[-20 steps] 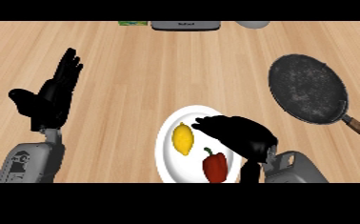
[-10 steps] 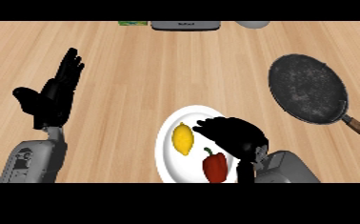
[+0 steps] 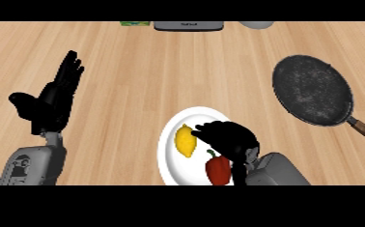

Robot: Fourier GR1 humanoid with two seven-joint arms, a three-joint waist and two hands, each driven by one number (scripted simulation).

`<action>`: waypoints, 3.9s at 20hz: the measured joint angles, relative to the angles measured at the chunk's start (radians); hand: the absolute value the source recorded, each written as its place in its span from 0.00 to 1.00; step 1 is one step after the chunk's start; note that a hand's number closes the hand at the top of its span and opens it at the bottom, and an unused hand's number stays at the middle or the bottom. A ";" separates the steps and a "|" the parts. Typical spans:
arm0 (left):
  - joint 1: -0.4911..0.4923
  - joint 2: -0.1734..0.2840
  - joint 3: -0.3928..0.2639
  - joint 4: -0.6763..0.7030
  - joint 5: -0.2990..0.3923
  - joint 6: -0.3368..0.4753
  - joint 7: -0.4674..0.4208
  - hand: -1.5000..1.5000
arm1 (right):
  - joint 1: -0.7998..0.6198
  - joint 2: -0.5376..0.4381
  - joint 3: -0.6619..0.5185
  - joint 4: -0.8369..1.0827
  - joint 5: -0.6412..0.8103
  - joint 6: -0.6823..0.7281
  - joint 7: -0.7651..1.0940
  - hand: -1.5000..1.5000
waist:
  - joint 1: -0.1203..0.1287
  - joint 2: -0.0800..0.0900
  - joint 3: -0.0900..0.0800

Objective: Pick the bell pepper from the plate and place it in the pan

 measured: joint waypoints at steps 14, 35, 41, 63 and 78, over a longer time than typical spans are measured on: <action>-0.008 -0.017 0.007 -0.009 -0.023 -0.005 0.015 0.50 | -0.003 0.036 0.040 0.141 0.107 -0.064 -0.168 1.00 | 0.000 -0.007 -0.001; -0.054 -0.023 0.009 0.034 -0.021 -0.025 0.004 0.50 | -0.206 0.175 -0.194 0.261 0.192 -0.647 0.695 1.00 | 0.034 0.003 0.000; -0.046 -0.037 -0.001 0.040 -0.033 -0.016 -0.007 0.50 | -0.347 0.174 -0.089 0.255 0.290 -0.823 0.890 1.00 | 0.032 0.001 0.000; -0.036 -0.028 0.022 0.027 -0.031 -0.011 -0.005 0.50 | -0.258 -0.099 -0.566 0.274 0.228 -1.184 0.610 1.00 | 0.000 0.002 0.001; -0.041 -0.031 0.015 0.000 -0.023 -0.027 0.014 0.50 | -0.367 -0.314 -0.857 0.970 0.019 -1.462 0.095 1.00 | 0.030 0.014 0.004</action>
